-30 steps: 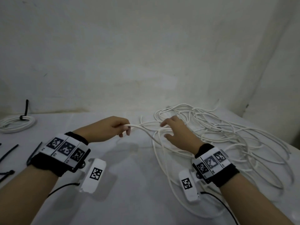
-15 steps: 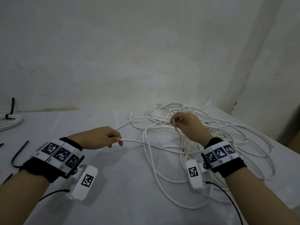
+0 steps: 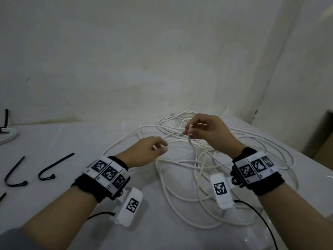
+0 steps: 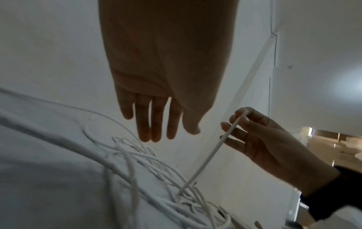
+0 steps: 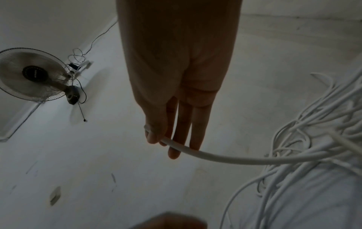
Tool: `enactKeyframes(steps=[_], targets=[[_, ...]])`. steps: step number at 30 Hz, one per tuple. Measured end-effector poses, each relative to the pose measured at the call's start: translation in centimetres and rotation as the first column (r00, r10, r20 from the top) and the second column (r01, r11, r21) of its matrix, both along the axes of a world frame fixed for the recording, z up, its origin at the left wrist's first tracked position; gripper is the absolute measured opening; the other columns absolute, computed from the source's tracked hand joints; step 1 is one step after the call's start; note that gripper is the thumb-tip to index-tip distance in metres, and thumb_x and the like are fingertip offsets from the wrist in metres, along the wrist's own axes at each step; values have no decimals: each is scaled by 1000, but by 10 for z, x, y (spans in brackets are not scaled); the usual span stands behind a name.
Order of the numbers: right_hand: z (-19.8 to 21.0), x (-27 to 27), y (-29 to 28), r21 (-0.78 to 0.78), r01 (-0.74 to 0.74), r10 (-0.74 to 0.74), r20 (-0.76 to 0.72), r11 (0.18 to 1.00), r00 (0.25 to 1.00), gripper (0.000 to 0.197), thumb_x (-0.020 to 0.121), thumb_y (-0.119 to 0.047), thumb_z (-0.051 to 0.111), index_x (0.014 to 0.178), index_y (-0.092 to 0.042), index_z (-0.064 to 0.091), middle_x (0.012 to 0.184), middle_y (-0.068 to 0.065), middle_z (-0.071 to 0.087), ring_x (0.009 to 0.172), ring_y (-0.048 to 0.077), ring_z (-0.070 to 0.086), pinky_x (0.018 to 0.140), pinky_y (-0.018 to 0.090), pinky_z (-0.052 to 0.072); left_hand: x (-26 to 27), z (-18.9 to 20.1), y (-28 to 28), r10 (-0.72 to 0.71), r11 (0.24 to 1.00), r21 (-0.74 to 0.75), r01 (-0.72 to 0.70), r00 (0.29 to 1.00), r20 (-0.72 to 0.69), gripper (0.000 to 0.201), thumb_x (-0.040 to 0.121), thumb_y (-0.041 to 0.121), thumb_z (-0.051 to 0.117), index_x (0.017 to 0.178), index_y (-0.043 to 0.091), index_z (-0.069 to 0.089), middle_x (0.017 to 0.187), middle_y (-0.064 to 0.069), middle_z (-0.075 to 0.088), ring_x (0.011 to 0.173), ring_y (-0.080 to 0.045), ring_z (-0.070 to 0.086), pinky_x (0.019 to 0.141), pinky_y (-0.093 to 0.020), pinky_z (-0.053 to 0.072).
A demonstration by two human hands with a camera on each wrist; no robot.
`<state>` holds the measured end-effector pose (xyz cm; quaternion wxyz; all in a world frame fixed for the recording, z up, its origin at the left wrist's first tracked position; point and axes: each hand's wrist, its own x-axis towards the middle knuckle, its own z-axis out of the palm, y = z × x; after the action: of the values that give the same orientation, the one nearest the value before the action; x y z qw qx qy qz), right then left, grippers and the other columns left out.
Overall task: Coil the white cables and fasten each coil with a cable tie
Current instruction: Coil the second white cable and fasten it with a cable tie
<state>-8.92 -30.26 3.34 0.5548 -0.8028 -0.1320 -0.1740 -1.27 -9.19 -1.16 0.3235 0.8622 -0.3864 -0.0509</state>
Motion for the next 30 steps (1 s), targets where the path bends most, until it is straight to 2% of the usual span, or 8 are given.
enactKeyframes(steps=[2, 5, 9, 13, 15, 17, 24, 30], targets=[[2, -2, 3, -101, -10, 17, 69, 995, 997, 19, 78, 8, 68, 78, -11, 65, 80, 6, 68, 77, 16, 66, 74, 27, 55, -9, 7, -19, -40, 989, -147, -9, 943, -329, 40, 99, 43, 36, 116, 14, 58, 105, -7, 66, 87, -17, 65, 76, -21, 47], [5, -3, 13, -268, -45, 75, 103, 962, 992, 22, 74, 6, 73, 76, -16, 68, 72, -4, 68, 69, 6, 63, 70, 20, 50, -19, 16, -45, -160, 949, -285, -134, 575, -803, 45, 100, 44, 34, 107, 5, 56, 94, -14, 70, 74, -18, 70, 67, -24, 56], [0, -11, 14, -291, -89, 104, 37, 953, 994, 25, 72, 2, 77, 74, -21, 69, 73, -2, 70, 72, 9, 65, 72, 28, 55, -20, 20, -63, -214, 883, -352, -311, 400, -891, 23, 97, -2, 36, 86, 0, 56, 58, -6, 67, 50, -7, 65, 51, -14, 53], [-17, -3, -30, -239, 182, -170, 71, 954, 983, 13, 80, -3, 72, 87, -12, 64, 89, 2, 69, 85, 15, 66, 84, 29, 52, -13, 16, -57, -138, 900, -282, -331, 398, -907, 15, 96, -1, 45, 90, -2, 59, 56, -1, 65, 45, -3, 60, 47, -13, 51], [-37, 10, -52, -530, 294, -375, -48, 795, 926, 19, 84, -21, 70, 99, -14, 62, 103, 4, 64, 97, 18, 61, 91, 33, 48, -12, 15, -50, -138, 924, -269, -271, 419, -897, 14, 96, 1, 45, 100, -2, 59, 57, 3, 64, 46, -1, 59, 50, -13, 52], [-54, 19, -64, -711, 195, -463, -203, 676, 863, 36, 85, -34, 68, 114, -14, 58, 111, 4, 57, 103, 18, 55, 89, 29, 43, -13, 17, -42, -163, 939, -275, -206, 438, -884, 17, 96, 2, 44, 103, 1, 60, 58, 5, 63, 49, -1, 59, 52, -13, 52], [-57, 33, -64, -712, 140, -463, -283, 688, 840, 2, 88, -14, 59, 89, -15, 59, 63, -3, 61, 60, 12, 59, 62, 24, 44, -18, 25, -18, -183, 956, -276, -100, 531, -827, 17, 96, 0, 43, 96, 10, 57, 63, 6, 62, 48, 0, 54, 50, -14, 50], [-43, 42, -69, -697, 290, -549, -177, 655, 817, 3, 87, -5, 55, 88, -8, 54, 72, 6, 57, 55, 12, 52, 49, 19, 39, -17, 40, 27, -211, 921, -372, -114, 656, -725, 18, 91, -4, 47, 91, 13, 53, 68, 6, 65, 51, -2, 54, 56, -18, 54]])
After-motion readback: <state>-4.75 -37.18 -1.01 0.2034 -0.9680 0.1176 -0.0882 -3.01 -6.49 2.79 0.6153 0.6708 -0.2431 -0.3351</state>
